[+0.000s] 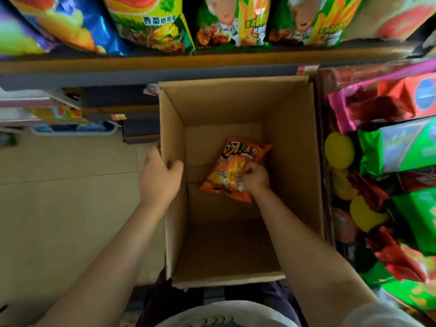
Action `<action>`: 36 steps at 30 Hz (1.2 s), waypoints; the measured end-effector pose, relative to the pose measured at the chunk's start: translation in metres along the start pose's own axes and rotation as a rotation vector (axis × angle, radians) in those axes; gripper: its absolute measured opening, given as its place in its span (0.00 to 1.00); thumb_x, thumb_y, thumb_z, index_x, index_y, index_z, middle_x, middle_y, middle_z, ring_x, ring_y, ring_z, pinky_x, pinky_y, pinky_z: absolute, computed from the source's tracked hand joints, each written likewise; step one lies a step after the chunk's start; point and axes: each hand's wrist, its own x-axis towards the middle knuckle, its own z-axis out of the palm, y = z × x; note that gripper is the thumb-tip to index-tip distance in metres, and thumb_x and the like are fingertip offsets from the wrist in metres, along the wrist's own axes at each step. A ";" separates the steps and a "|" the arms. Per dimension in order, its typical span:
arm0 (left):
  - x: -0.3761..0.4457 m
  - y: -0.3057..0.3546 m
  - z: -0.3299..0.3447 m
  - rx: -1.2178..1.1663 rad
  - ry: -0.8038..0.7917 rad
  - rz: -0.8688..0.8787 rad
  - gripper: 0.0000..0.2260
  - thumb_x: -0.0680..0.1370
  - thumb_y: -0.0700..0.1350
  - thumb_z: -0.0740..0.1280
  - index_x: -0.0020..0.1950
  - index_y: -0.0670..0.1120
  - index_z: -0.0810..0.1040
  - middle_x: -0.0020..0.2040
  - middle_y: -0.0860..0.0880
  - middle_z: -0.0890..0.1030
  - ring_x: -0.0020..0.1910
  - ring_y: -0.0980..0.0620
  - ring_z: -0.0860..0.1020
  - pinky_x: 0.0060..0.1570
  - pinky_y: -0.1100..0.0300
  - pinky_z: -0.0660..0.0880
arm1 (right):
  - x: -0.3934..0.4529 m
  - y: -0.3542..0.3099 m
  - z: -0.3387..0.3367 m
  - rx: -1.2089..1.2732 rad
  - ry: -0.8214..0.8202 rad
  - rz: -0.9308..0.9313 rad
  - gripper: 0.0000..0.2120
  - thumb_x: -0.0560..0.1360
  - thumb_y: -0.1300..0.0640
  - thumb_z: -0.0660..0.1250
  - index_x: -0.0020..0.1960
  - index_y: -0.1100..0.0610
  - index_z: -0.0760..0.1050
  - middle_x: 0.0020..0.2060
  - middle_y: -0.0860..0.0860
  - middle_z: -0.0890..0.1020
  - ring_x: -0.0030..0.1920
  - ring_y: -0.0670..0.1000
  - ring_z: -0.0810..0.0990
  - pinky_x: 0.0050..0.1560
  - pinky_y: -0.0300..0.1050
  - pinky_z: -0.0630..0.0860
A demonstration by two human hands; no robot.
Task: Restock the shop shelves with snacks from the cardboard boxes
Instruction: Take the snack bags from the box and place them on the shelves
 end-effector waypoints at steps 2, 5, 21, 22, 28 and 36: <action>-0.012 0.006 -0.011 0.008 -0.021 0.068 0.30 0.77 0.50 0.69 0.76 0.48 0.62 0.71 0.45 0.71 0.65 0.44 0.74 0.58 0.51 0.73 | -0.024 -0.022 -0.017 0.072 0.015 -0.154 0.17 0.75 0.68 0.67 0.33 0.52 0.68 0.37 0.49 0.77 0.44 0.51 0.76 0.41 0.42 0.67; -0.028 0.022 -0.041 -0.025 0.003 0.224 0.29 0.77 0.56 0.69 0.75 0.49 0.65 0.72 0.48 0.69 0.70 0.49 0.69 0.64 0.58 0.66 | -0.082 -0.055 -0.062 0.130 0.005 -0.428 0.13 0.77 0.64 0.69 0.37 0.57 0.69 0.39 0.51 0.77 0.43 0.50 0.76 0.44 0.47 0.72; -0.059 0.210 -0.282 -0.697 0.009 0.761 0.33 0.60 0.38 0.81 0.59 0.54 0.71 0.50 0.60 0.84 0.50 0.66 0.81 0.47 0.69 0.75 | -0.290 -0.283 -0.213 0.201 0.508 -1.270 0.13 0.77 0.57 0.67 0.61 0.57 0.79 0.61 0.50 0.79 0.63 0.47 0.75 0.63 0.41 0.72; -0.052 0.220 -0.293 -0.689 0.051 0.793 0.29 0.61 0.39 0.80 0.59 0.52 0.73 0.50 0.57 0.84 0.49 0.64 0.81 0.48 0.70 0.74 | -0.291 -0.298 -0.216 0.211 0.491 -1.277 0.16 0.78 0.56 0.67 0.65 0.58 0.77 0.63 0.50 0.78 0.64 0.46 0.75 0.63 0.42 0.72; 0.003 0.256 -0.298 -0.446 0.111 0.787 0.24 0.65 0.52 0.81 0.58 0.47 0.80 0.54 0.52 0.84 0.54 0.54 0.81 0.58 0.53 0.76 | -0.264 -0.349 -0.211 0.288 0.175 -0.997 0.34 0.79 0.48 0.66 0.80 0.46 0.54 0.74 0.45 0.66 0.69 0.47 0.71 0.66 0.51 0.73; 0.014 0.278 -0.290 -0.364 0.078 0.815 0.11 0.78 0.58 0.68 0.58 0.57 0.78 0.54 0.57 0.81 0.52 0.60 0.78 0.47 0.64 0.74 | -0.244 -0.353 -0.220 0.187 0.436 -0.947 0.15 0.78 0.51 0.66 0.63 0.55 0.75 0.67 0.51 0.71 0.67 0.55 0.67 0.69 0.57 0.67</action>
